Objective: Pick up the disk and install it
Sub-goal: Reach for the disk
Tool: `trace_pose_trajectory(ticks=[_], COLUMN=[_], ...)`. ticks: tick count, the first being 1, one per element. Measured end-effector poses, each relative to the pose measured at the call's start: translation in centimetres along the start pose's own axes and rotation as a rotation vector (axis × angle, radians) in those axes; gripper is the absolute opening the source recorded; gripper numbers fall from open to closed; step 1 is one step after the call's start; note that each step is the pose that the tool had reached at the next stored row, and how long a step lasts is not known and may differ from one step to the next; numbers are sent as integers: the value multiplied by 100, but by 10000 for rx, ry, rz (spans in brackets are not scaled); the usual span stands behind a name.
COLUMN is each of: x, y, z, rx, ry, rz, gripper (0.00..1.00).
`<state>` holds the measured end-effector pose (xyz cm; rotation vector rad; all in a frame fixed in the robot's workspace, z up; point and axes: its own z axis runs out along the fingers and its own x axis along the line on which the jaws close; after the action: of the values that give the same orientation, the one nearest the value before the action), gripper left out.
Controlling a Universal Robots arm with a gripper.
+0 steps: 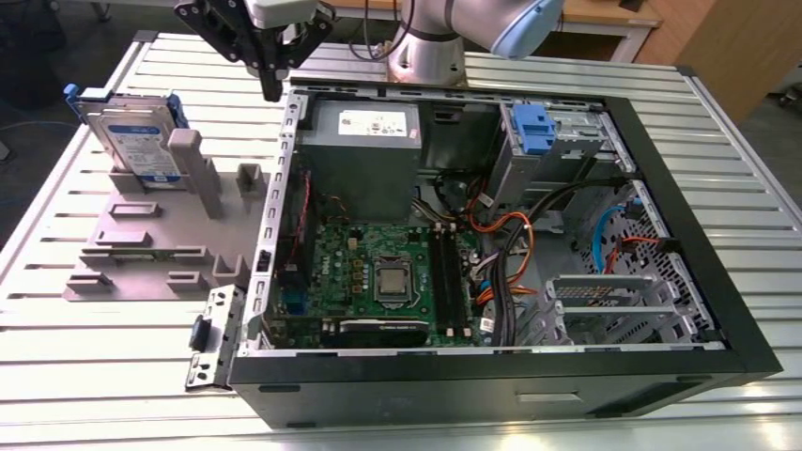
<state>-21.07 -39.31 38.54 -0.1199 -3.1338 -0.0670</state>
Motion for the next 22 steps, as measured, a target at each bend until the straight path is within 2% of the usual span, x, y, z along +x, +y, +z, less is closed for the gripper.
trace_pose_trajectory(ticks=[16, 22], x=[31, 63], y=[-2, -5], z=[2, 4], rx=[0, 0], ry=[0, 0], rz=[0, 0], gripper=[11, 11])
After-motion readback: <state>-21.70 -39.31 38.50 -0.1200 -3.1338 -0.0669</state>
